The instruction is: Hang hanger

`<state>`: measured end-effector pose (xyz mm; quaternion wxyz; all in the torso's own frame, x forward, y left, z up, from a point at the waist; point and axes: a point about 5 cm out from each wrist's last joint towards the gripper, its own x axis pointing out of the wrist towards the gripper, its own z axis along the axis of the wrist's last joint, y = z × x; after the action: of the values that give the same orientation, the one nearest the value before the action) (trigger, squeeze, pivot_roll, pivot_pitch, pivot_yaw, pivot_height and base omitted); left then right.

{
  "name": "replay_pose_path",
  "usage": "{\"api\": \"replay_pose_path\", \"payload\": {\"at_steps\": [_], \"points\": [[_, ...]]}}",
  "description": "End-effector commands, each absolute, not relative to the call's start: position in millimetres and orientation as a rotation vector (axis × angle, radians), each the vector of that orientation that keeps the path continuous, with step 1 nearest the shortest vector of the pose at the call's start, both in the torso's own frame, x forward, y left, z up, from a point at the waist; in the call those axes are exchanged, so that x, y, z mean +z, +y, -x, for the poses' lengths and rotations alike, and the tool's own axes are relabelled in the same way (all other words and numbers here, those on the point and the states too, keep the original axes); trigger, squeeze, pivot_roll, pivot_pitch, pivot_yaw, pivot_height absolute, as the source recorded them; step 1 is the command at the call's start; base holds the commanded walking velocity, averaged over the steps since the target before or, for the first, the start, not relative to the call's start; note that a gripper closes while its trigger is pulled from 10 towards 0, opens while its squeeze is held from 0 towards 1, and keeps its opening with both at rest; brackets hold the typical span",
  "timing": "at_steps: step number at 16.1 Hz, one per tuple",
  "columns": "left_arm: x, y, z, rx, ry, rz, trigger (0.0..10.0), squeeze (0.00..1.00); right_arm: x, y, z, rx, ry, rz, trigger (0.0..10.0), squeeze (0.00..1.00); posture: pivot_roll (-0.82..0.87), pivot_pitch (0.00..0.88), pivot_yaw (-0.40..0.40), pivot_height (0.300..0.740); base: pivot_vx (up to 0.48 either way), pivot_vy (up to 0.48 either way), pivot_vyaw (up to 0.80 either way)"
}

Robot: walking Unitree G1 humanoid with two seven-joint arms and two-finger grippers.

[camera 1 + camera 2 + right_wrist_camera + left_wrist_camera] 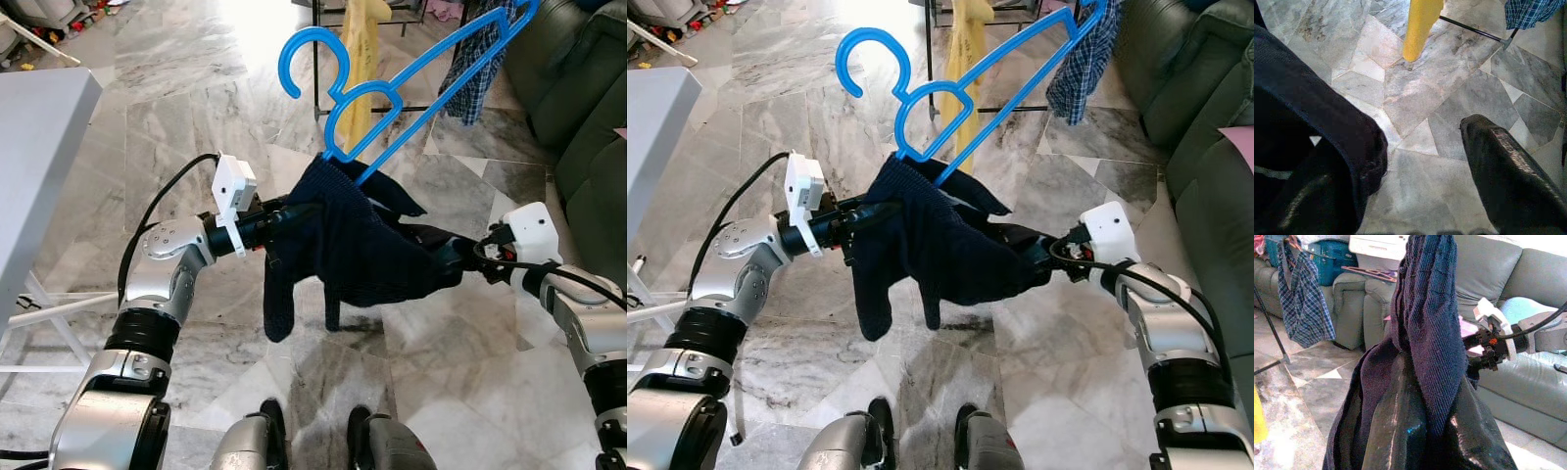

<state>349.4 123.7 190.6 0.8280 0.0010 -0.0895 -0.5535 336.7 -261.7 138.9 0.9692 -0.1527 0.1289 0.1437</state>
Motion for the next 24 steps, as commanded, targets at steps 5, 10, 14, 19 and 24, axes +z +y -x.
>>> {"api": "replay_pose_path", "payload": {"at_steps": [5, 10, 14, 19, 24], "points": [[174.1, 121.8, -361.2, -1.007, -0.182, -0.043, 0.0, 0.00, 144.0, -198.7, -324.8, 0.427, -0.025, -0.033, 10.0, 1.00, -0.16, 0.237, 0.076, 0.740, 0.000, 0.000, 0.00], [142.5, 119.7, -354.4, -0.911, -0.121, 0.018, 0.0, 0.00, 144.2, -170.0, -326.4, 0.462, -0.052, -0.066, 10.0, 1.00, -0.17, 0.228, 0.050, 0.740, 0.000, 0.000, 0.00], [155.0, 120.9, -363.8, -0.885, -0.164, -0.022, 0.0, 0.00, 147.3, -181.3, -313.0, 0.557, -0.046, 0.072, 10.0, 1.00, -0.16, 0.225, 0.044, 0.740, 0.000, 0.000, 0.00], [194.2, 127.0, -376.2, -0.902, -0.249, -0.074, 0.0, 0.00, 116.2, -221.9, -281.4, 0.556, 0.085, 0.237, 10.0, 1.00, -0.15, 0.240, 0.073, 0.740, 0.000, 0.000, 0.00], [236.9, 132.2, -379.5, -1.004, -0.354, -0.107, 0.0, 0.00, 82.8, -230.2, -267.3, 0.514, 0.181, 0.408, 10.0, 0.00, -0.14, 0.244, 0.089, 0.740, 0.000, 0.000, 0.00]]}}
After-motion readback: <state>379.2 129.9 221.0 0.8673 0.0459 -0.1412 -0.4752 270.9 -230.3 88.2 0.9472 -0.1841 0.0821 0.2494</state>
